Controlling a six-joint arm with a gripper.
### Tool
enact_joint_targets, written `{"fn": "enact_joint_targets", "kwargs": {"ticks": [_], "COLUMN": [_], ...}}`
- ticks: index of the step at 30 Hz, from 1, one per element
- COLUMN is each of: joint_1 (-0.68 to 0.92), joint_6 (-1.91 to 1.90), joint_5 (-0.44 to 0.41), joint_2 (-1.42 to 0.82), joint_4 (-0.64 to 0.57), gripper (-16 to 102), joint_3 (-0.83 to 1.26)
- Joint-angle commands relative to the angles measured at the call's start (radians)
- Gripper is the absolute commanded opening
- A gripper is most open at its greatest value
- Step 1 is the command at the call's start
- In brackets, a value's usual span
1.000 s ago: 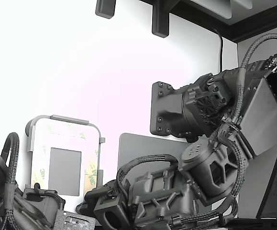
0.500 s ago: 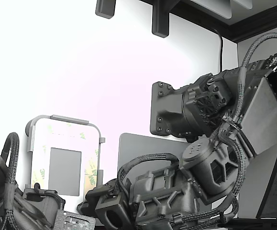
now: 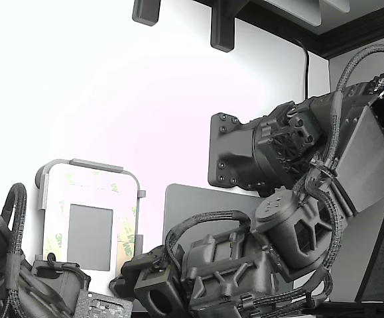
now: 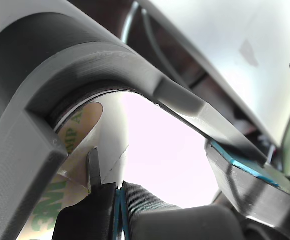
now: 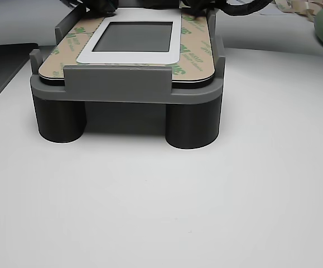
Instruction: Peel off protective film from adhesive tape.
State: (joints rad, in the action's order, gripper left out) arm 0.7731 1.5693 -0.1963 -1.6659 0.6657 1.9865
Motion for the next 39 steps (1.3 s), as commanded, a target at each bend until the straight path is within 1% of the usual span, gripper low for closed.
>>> {"fn": "enact_joint_targets", "kwargs": {"ticks": [1,12,39], "joint_1": [-0.018,-0.029,-0.071], "joint_6": [0.002,0.005,0.031], "joint_5": [0.003,0.008,0.043], "joint_2": [-0.026,-0.029,-0.064], "joint_4": [-0.006,-0.035,-0.132], "gripper": [-4,-5,-4], "joint_3": [-0.008,0.018,0.126]}}
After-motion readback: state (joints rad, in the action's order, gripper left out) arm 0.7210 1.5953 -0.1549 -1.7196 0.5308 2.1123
